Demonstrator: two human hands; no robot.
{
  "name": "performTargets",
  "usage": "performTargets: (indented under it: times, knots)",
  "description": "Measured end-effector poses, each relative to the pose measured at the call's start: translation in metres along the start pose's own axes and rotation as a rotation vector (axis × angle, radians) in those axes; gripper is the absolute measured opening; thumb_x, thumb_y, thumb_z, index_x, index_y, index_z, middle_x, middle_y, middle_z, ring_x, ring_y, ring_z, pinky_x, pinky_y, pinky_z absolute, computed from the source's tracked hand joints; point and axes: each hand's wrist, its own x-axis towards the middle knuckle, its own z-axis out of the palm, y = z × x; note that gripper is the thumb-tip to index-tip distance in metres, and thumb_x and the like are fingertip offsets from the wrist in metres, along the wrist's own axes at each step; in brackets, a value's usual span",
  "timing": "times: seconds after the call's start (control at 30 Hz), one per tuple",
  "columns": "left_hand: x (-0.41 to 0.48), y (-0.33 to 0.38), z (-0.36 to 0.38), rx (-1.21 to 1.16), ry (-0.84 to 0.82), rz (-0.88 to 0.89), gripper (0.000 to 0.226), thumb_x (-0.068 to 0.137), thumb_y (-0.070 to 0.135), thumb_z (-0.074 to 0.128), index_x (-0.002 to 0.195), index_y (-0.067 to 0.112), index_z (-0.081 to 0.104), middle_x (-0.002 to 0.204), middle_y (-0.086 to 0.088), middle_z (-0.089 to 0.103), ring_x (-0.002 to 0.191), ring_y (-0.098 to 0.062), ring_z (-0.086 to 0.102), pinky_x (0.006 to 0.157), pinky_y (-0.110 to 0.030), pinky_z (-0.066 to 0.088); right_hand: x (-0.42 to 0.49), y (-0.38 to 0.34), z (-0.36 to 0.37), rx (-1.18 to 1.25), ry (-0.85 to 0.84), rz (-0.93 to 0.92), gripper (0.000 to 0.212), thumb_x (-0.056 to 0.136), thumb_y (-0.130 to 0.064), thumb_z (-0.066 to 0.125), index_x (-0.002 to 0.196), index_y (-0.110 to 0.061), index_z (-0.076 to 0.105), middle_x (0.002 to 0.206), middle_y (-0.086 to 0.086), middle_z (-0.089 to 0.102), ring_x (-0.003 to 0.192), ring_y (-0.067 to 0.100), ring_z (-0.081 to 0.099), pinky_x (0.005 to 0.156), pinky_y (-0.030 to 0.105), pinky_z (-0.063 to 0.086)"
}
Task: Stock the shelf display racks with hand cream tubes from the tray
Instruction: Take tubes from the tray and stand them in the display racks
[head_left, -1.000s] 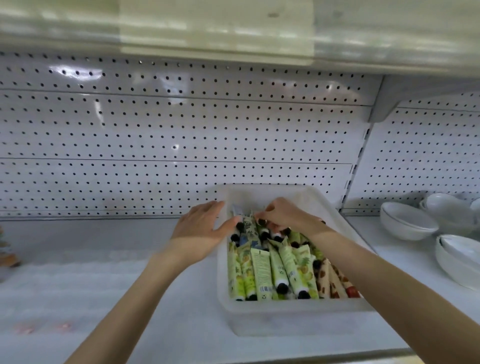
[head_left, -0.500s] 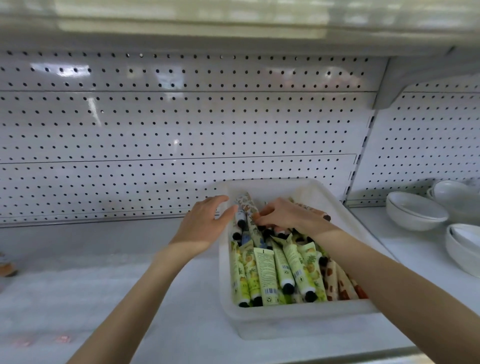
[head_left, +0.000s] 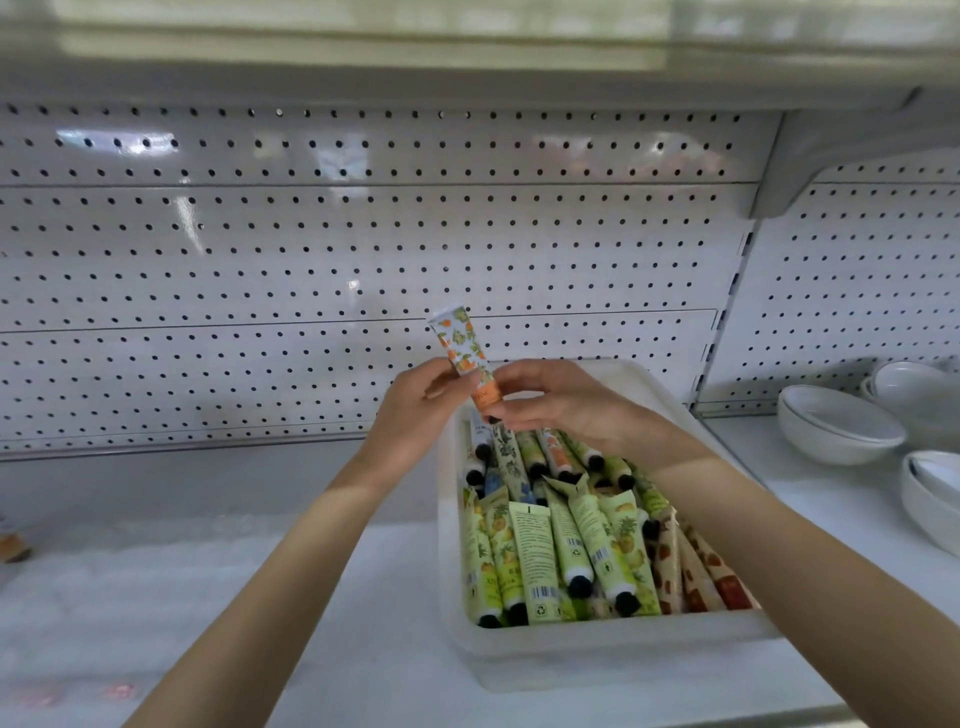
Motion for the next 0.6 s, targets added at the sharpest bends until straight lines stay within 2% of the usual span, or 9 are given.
performTargets:
  times: [0.13,0.23,0.3,0.4,0.5,0.6]
  knots:
    - [-0.003,0.007,0.002,-0.154,0.062,0.045,0.011,0.087,0.020,0.062,0.095,0.016,0.068,0.089,0.010,0.070,0.085,0.002,0.064,0.074,-0.008,0.044,-0.004,-0.006,-0.001,0.020,-0.029,-0.055,0.033,0.079,-0.017,0.070,0.111,-0.012,0.064,0.112,0.002,0.067,0.103,0.017,0.065,0.092,0.029,0.052]
    - [-0.005,0.007,-0.003,-0.177,0.101,0.046,0.007,0.087,0.020,0.062,0.092,0.019,0.067,0.087,0.013,0.069,0.083,0.004,0.063,0.075,-0.008,0.045,-0.005,-0.007,-0.014,0.014,-0.034,-0.027,0.035,0.085,-0.029,0.058,0.116,-0.012,0.060,0.117,0.003,0.065,0.108,0.017,0.063,0.092,0.030,0.052]
    - [-0.006,0.006,-0.008,-0.163,0.103,0.039,0.006,0.086,0.022,0.062,0.091,0.023,0.066,0.090,0.014,0.068,0.086,0.003,0.063,0.077,-0.008,0.046,-0.004,0.001,-0.025,-0.163,0.047,0.015,0.030,0.094,-0.022,0.051,0.120,-0.009,0.056,0.120,0.005,0.062,0.106,0.017,0.062,0.087,0.024,0.053]
    - [-0.009,0.001,-0.015,-0.122,0.095,0.044,0.007,0.086,0.020,0.062,0.089,0.025,0.065,0.090,0.015,0.067,0.083,0.007,0.062,0.074,-0.007,0.045,-0.002,0.022,-0.039,-0.516,0.120,0.138,0.030,0.093,-0.013,0.054,0.121,-0.003,0.054,0.121,0.012,0.060,0.099,0.021,0.062,0.072,0.016,0.051]
    - [-0.013,-0.004,-0.019,-0.098,0.092,0.037,0.007,0.087,0.018,0.061,0.088,0.024,0.065,0.090,0.014,0.067,0.079,0.010,0.061,0.069,-0.004,0.043,0.001,0.036,-0.040,-0.830,0.090,0.230,0.030,0.090,-0.017,0.060,0.116,-0.003,0.059,0.120,0.011,0.061,0.106,0.025,0.059,0.083,0.024,0.045]
    - [-0.017,-0.010,-0.023,-0.073,0.091,0.023,0.006,0.087,0.019,0.061,0.089,0.024,0.065,0.091,0.014,0.067,0.080,0.009,0.061,0.069,-0.004,0.043,0.005,0.040,-0.033,-0.861,0.043,0.251,0.033,0.089,-0.025,0.063,0.108,0.001,0.064,0.111,0.014,0.067,0.103,0.030,0.061,0.089,0.036,0.047]
